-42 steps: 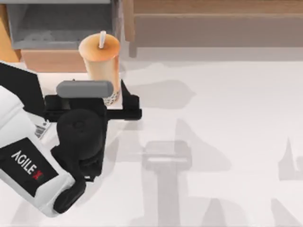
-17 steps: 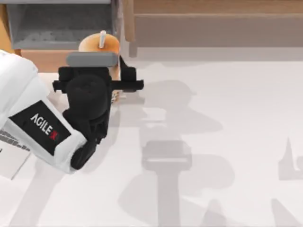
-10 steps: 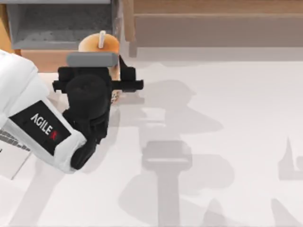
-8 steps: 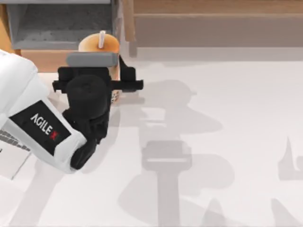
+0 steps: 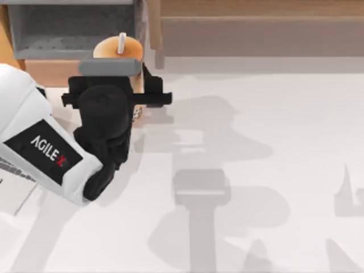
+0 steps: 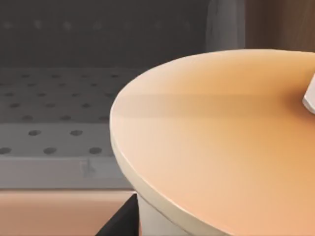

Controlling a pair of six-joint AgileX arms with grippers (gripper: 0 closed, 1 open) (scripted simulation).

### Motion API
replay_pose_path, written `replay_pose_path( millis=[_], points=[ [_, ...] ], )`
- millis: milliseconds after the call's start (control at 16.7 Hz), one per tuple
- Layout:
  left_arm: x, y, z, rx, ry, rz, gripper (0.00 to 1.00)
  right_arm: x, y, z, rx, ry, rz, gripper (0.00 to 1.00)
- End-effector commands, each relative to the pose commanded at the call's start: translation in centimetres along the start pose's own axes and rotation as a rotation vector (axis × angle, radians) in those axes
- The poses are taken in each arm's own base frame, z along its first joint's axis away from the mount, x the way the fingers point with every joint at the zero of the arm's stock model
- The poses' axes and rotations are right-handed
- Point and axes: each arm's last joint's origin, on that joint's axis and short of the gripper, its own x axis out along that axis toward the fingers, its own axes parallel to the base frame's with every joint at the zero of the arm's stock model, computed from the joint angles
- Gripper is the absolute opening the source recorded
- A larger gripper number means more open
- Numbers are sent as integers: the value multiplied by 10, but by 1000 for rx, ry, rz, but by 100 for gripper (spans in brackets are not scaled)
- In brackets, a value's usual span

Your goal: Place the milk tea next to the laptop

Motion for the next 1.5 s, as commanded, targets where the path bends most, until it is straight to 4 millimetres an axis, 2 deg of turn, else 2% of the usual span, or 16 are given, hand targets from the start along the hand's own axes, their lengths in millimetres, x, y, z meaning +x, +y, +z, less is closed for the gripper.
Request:
replay_pose_path(
  millis=[120, 360, 720, 1020, 1500],
  points=[
    [0, 0, -1, 2, 2, 1, 0, 0, 0, 0, 0, 0, 0, 100],
    [-1, -2, 25, -49, -91, -3, 0, 0, 0, 0, 0, 0, 0, 100],
    [-26, 6, 47, -78, -135, -4, 0, 0, 0, 0, 0, 0, 0, 100],
    [-58, 19, 47, -65, -109, 0, 0, 0, 0, 0, 0, 0, 0, 100],
    [-107, 43, 32, -18, -32, 5, 0, 0, 0, 0, 0, 0, 0, 100]
  ],
)
